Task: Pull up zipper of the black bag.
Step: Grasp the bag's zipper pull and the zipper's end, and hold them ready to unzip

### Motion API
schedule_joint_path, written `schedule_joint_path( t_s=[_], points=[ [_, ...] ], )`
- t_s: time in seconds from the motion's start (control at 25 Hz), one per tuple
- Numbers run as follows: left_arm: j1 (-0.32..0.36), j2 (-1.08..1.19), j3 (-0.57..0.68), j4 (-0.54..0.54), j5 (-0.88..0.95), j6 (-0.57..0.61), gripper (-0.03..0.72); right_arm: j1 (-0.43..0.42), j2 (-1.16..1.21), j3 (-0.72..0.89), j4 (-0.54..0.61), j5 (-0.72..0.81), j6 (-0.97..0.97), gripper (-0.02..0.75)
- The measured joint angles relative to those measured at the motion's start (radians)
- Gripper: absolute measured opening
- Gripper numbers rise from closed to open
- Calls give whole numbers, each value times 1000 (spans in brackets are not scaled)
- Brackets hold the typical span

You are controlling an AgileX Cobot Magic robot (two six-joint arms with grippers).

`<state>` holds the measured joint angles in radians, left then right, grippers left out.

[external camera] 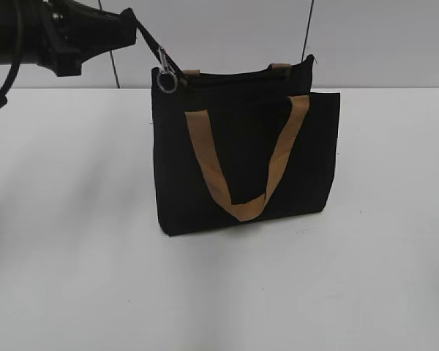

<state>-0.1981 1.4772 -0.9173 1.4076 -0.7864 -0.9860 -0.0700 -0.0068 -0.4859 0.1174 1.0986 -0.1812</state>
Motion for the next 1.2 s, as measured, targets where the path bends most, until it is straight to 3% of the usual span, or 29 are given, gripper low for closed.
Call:
schedule_joint_path(
  t_s=[0.48,0.8,1.2],
  points=[
    [0,-3,0,7,8,0,24,0,16,-11,30,-17,-1,452],
    [0,-3,0,7,6,-1,24,0,292,-73,313,-101,-196,452],
    [0,-3,0,7,-1,-1,23,0,617,-151,672,-214,-615,452]
  ],
)
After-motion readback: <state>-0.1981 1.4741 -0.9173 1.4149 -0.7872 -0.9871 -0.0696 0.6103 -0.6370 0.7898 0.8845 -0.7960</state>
